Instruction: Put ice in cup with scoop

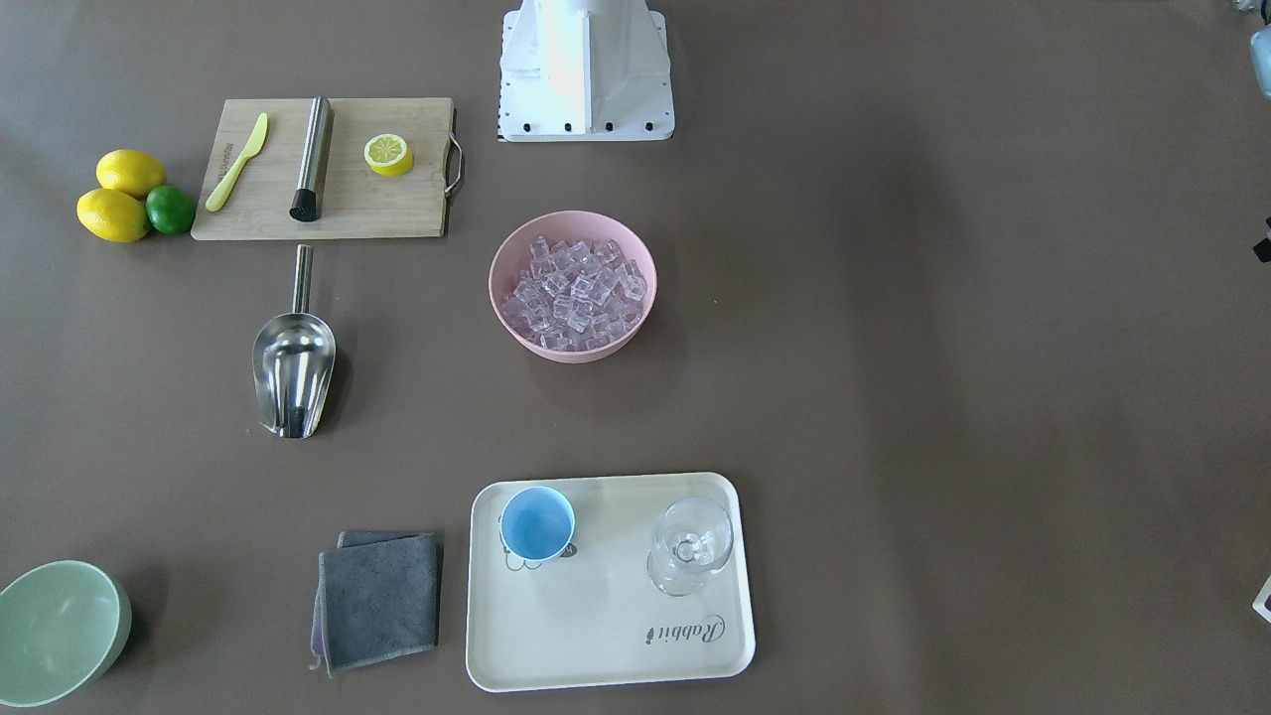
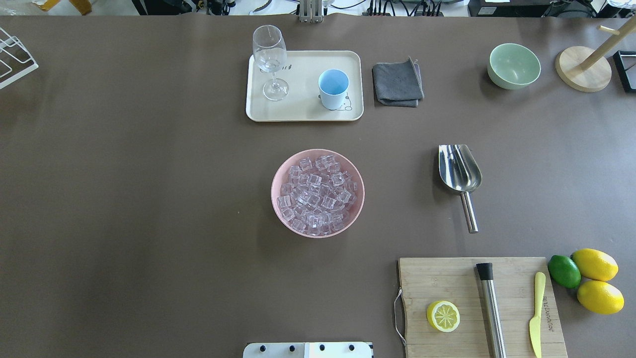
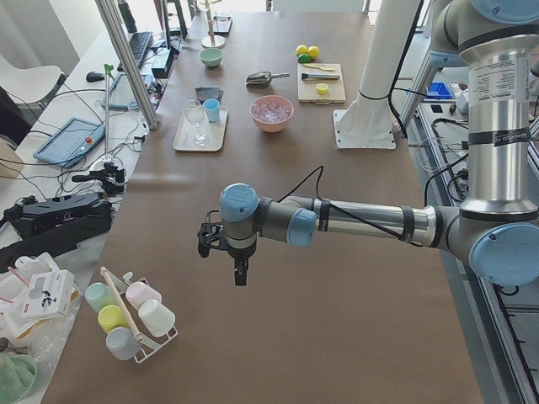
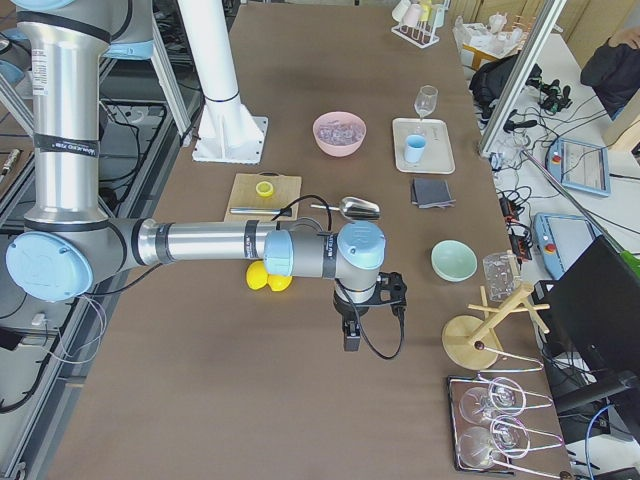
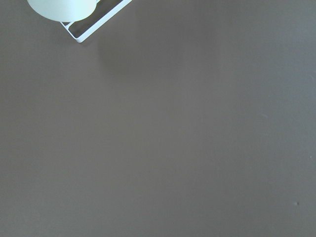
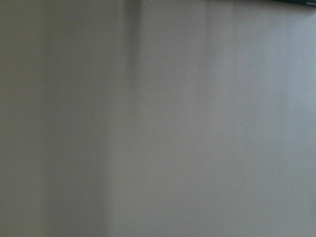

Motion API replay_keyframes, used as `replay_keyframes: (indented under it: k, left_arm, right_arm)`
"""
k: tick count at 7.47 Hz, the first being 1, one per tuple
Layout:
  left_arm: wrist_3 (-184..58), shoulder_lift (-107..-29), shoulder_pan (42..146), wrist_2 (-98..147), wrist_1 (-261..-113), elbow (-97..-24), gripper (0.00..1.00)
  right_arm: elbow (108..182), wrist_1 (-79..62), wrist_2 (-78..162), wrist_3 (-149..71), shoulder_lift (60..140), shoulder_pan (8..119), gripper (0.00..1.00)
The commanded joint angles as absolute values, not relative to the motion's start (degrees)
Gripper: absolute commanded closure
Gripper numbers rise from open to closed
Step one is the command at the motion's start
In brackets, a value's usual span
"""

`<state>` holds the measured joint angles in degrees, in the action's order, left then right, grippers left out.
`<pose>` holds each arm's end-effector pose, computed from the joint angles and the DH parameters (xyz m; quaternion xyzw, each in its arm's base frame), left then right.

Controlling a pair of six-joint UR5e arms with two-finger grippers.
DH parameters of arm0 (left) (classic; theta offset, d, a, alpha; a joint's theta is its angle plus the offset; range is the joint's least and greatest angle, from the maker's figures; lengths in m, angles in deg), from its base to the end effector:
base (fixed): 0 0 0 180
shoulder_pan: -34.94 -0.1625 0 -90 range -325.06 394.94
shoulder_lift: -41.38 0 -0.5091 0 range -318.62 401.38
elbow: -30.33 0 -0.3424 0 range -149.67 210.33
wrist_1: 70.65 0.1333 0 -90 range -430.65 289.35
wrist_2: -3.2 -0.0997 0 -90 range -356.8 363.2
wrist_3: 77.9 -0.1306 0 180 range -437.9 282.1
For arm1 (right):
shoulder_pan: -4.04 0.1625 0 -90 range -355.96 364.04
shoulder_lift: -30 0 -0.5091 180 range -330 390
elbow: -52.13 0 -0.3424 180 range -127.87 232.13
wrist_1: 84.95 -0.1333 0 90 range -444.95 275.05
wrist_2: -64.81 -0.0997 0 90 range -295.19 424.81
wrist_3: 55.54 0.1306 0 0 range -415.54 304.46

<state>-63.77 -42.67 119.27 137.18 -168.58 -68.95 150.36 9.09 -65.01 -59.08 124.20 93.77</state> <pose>-0.0024 -0.4074 0.7217 0.0255 0.3827 -0.0314 0.9230 0.0478 -0.4042 0.7465 0.0096 -0.3404 -0.0312 0.9397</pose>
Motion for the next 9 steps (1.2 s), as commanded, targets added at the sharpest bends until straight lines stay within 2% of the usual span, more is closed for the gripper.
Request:
replay_keyframes:
  k: [1,7,9]
  left_arm:
    - [-63.74,-42.56,119.58,137.14,-168.47,-69.51,0.01]
    - [-63.74,-42.64,119.23,136.97,-168.21,-71.36,0.01]
    - [-63.66,-43.17,119.58,136.97,-161.13,-74.16,0.01]
  right_arm:
    - [150.31,9.01,-65.18,-59.4,125.01,93.77,0.0]
    - [152.23,9.01,-64.92,-59.67,124.14,93.77,0.0]
    - [153.81,9.09,-65.53,-58.97,124.05,93.68,0.0]
